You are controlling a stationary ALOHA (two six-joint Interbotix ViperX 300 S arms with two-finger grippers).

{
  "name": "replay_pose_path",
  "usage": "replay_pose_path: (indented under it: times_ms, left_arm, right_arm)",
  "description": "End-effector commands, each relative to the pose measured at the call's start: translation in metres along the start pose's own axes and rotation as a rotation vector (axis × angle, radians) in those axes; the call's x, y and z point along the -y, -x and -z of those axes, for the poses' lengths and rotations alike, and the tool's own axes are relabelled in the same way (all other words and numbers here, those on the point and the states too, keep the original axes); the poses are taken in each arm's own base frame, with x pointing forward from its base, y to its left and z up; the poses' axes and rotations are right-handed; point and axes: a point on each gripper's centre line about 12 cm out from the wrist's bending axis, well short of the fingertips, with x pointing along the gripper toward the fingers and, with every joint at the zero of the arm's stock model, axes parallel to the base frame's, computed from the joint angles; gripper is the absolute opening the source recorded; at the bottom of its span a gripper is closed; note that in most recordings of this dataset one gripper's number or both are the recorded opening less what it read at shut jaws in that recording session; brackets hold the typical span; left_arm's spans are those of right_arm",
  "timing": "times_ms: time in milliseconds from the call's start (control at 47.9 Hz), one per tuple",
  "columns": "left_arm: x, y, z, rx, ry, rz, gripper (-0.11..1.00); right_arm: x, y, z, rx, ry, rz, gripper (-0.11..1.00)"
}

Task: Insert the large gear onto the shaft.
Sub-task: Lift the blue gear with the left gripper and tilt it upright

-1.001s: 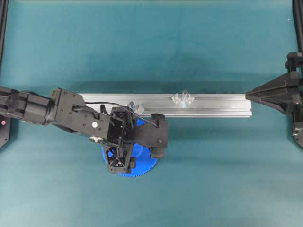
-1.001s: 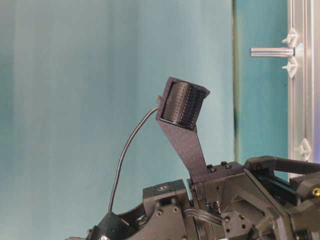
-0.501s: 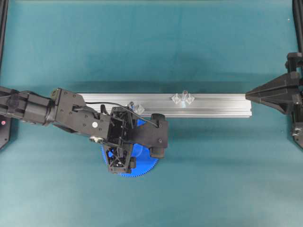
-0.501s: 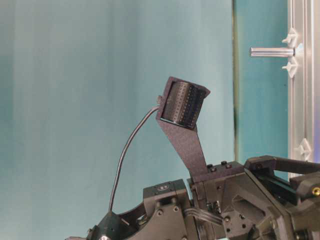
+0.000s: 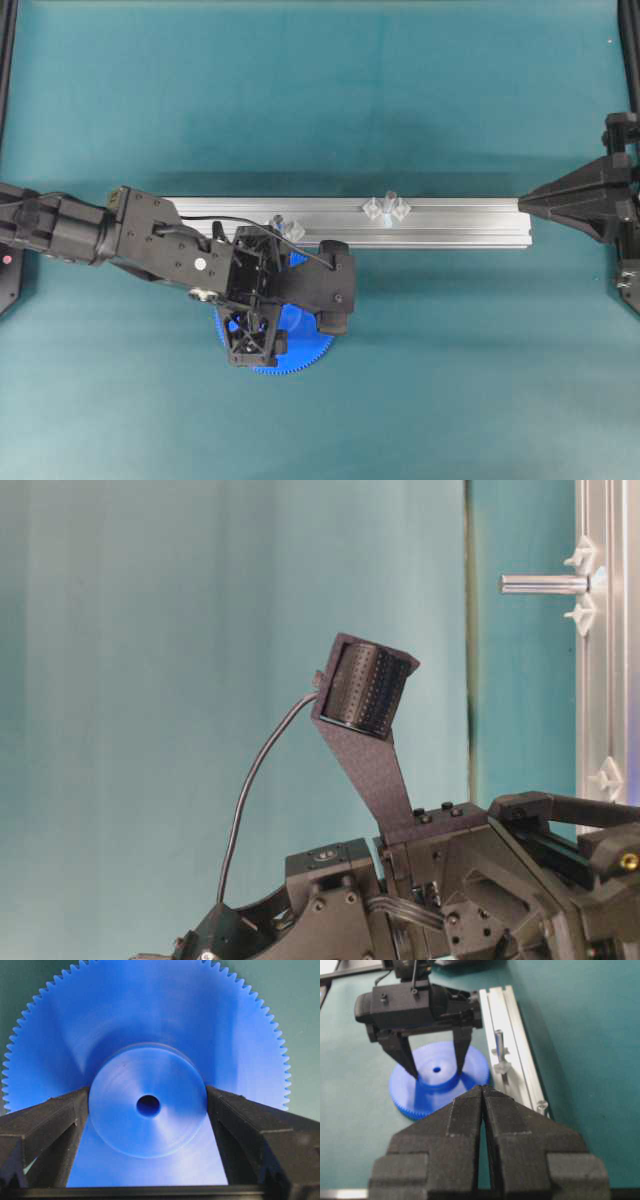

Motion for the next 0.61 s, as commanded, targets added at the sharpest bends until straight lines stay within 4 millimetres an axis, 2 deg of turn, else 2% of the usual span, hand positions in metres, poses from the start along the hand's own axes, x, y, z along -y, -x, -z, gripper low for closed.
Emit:
replay_pose_path:
  times_ms: [0, 42, 584]
  left_arm:
    - [0.0011, 0.0052, -0.0059, 0.024, -0.006, 0.003, 0.80]
    - [0.0012, 0.0061, -0.0067, 0.027, -0.006, 0.003, 0.77]
    - [0.0013, 0.0076, -0.0078, 0.034, -0.006, 0.004, 0.77]
  right_arm:
    - [-0.0003, -0.0009, -0.0042, 0.014, -0.008, 0.000, 0.08]
    - [-0.0003, -0.0009, -0.0042, 0.014, -0.008, 0.000, 0.08]
    - [-0.0006, 0.0017, -0.0065, 0.029, -0.006, -0.002, 0.08]
